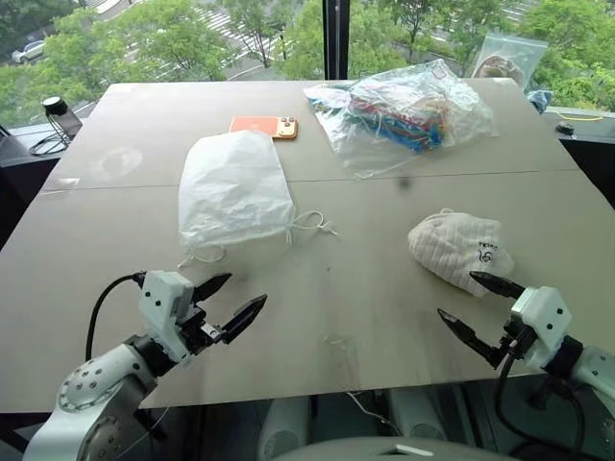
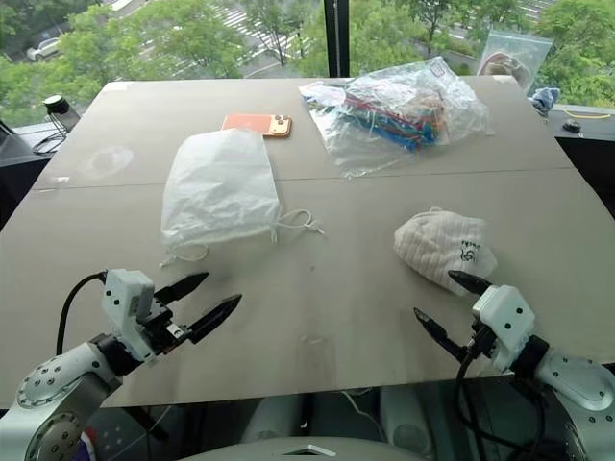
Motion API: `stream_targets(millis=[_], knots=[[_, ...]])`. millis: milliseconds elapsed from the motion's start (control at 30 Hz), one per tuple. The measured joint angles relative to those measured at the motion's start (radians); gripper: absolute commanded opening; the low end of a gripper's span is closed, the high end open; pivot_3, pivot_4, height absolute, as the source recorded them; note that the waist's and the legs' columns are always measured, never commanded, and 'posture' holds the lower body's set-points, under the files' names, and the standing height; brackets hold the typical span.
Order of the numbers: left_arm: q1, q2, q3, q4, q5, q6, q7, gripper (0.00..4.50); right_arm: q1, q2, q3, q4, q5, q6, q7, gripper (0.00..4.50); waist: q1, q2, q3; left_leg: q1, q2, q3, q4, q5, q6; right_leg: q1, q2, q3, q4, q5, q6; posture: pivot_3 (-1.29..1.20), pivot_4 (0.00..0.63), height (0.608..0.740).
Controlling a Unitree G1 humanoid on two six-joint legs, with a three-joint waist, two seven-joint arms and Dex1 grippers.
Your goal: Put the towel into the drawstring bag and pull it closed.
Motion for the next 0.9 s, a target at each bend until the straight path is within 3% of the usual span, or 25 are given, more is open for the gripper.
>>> stream_targets(millis=[133,200,333,400,467,800,833,900], knots=[[-0.071,0.012,-0.012,0.027,0.103,-0.057,0.05,4.4,-0.04,0.022,0.024,0.033,0.0,-0.052,0.015,4.5,0.012,0.0,0.0,0.0,0.0,0.0,0.0,0.0,0.0,0.0,0.001,-0.001,0.0,0.0,0.0,0.0,0.15,0.74],[-0.145,0.04,-0.027,0.063,0.254,-0.153,0.127,4.4,-0.078,0.03,0.061,0.038,0.014,-0.106,0.051,4.5,0.014,0.001,0.0,0.001,0.0,0.0,0.002,0.0,0.0,0.001,0.0,0.0,0.001,0.0,0.0,0.0,0.15,0.74],[-0.154,0.112,-0.09,0.145,0.563,-0.341,0.229,4.4,-0.042,0.006,0.106,0.024,0.033,-0.177,0.134,4.5,0.014,0.001,-0.001,0.001,0.0,0.0,0.001,0.0,0.0,0.002,0.0,0.0,-0.001,0.0,0.0,0.0,0.15,0.74],[-0.155,0.122,-0.104,0.16,0.632,-0.368,0.254,4.4,-0.038,-0.002,0.113,0.016,0.038,-0.18,0.147,4.5,0.014,0.001,-0.001,0.001,0.0,0.0,0.0,0.0,0.0,0.002,0.0,0.0,-0.001,0.0,0.0,0.0,0.15,0.74],[-0.172,0.16,-0.15,0.18,0.786,-0.42,0.309,4.4,-0.024,-0.023,0.133,-0.025,0.045,-0.179,0.163,4.5,0.015,0.001,-0.001,0.001,0.0,0.0,0.0,0.0,0.0,0.001,0.0,0.0,-0.001,0.0,0.0,0.0,0.15,0.74],[-0.487,0.167,-0.362,0.461,1.039,-0.458,0.373,4.4,-0.04,-0.001,0.193,-0.174,0.029,-0.104,0.039,4.5,0.018,0.0,-0.001,0.001,0.0,-0.001,0.0,0.0,0.0,0.001,0.0,-0.002,0.0,0.001,0.002,0.0,0.15,0.74],[-0.526,0.16,-0.382,0.499,1.047,-0.459,0.373,3.85,-0.042,0.009,0.205,-0.197,0.025,-0.087,0.015,4.5,0.018,0.0,-0.001,0.0,0.0,-0.001,0.0,0.0,0.0,0.001,0.0,-0.002,0.0,0.002,0.004,0.0,0.15,0.74],[-0.571,0.148,-0.407,0.536,1.051,-0.463,0.371,3.18,-0.052,0.017,0.222,-0.238,0.022,-0.061,-0.018,4.5,0.016,0.0,-0.001,0.0,0.0,-0.001,0.0,0.0,0.0,0.001,0.0,-0.002,0.0,0.002,0.004,0.0,0.15,0.74]])
